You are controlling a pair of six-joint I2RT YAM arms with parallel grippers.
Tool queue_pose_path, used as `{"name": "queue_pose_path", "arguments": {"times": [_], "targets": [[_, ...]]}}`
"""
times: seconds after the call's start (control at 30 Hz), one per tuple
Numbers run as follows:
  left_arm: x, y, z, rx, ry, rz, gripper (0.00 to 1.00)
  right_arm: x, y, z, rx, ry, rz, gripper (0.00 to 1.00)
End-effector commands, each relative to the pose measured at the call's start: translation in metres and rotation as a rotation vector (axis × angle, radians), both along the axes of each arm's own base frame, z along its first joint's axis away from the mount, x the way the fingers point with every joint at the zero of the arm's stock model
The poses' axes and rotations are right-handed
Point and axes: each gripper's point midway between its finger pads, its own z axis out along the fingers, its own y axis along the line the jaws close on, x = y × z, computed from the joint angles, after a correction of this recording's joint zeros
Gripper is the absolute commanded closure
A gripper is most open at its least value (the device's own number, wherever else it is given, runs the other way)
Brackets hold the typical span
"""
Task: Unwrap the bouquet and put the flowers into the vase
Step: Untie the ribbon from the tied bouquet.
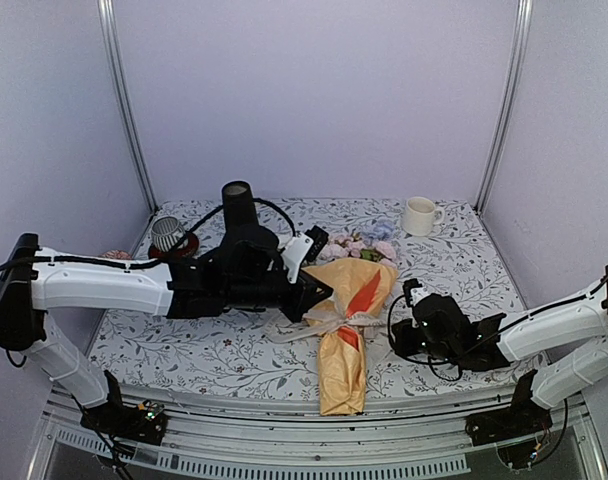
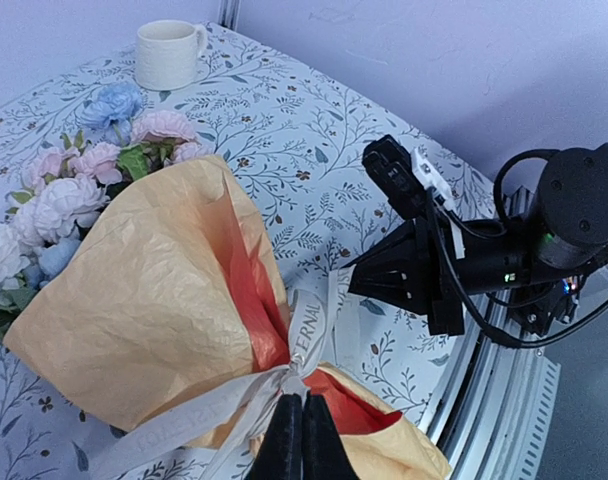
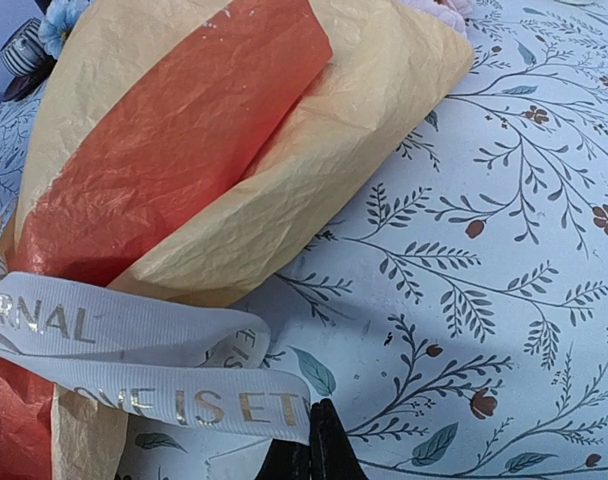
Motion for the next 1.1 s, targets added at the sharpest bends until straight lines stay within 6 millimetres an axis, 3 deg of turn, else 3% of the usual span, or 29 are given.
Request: {"name": "queue_pose_path", "arguments": {"times": [0.0,0.3,0.33,0.53,1.07], "targets": [[0.001,0.005,0.028,-0.042,-0.062,0.023,1.0,0.002,-0.005,0.015,-0.001,-0.033,-0.019,0.98],[0.002,0.019,0.013,-0.025,-0.044,0.078,1.0,0.006,0.014,0.093,0.055,-0.174,0.092,0.97],[0.003,0.023,0.011,-0.025,-0.044,0.094,1.0,0.005,0.019,0.115,0.078,-0.214,0.134,0.97],[0.006,0.031,0.002,-0.001,-0.038,0.132,1.0,0.004,0.016,0.164,0.106,-0.308,0.151,0.97],[0.009,0.045,-0.001,0.016,-0.04,0.186,1.0,0.0,-0.003,0.212,0.132,-0.4,0.122,0.97]]}}
